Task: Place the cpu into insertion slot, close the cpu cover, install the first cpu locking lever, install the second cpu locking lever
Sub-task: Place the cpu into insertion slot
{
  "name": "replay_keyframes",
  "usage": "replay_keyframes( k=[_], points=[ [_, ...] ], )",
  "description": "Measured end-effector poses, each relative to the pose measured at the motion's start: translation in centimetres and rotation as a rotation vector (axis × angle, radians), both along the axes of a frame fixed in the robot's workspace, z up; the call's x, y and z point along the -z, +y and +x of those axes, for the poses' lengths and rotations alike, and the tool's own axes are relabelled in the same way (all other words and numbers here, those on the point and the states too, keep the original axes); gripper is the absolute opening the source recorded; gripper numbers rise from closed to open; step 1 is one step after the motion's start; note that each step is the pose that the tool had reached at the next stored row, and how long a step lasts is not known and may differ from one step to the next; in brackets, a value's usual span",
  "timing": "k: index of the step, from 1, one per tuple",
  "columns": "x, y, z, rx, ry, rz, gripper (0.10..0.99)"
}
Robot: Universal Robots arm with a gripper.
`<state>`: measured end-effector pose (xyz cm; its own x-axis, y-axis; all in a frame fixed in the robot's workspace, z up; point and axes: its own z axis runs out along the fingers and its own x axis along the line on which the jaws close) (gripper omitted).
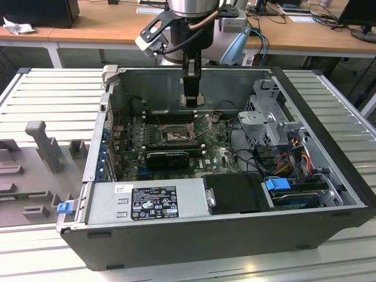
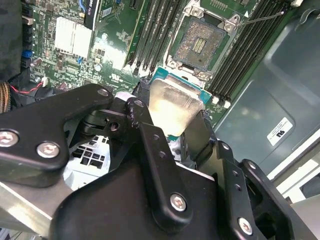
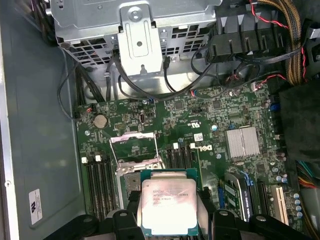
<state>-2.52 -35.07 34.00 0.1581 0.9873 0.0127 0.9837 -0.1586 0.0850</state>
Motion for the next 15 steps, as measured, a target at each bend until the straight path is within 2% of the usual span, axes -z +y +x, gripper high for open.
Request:
replay_keyframes(
  k=[15],
  points=[
    [0.19,0.03,0.00,0.111,0.0001,0.000,0.529]
  ],
)
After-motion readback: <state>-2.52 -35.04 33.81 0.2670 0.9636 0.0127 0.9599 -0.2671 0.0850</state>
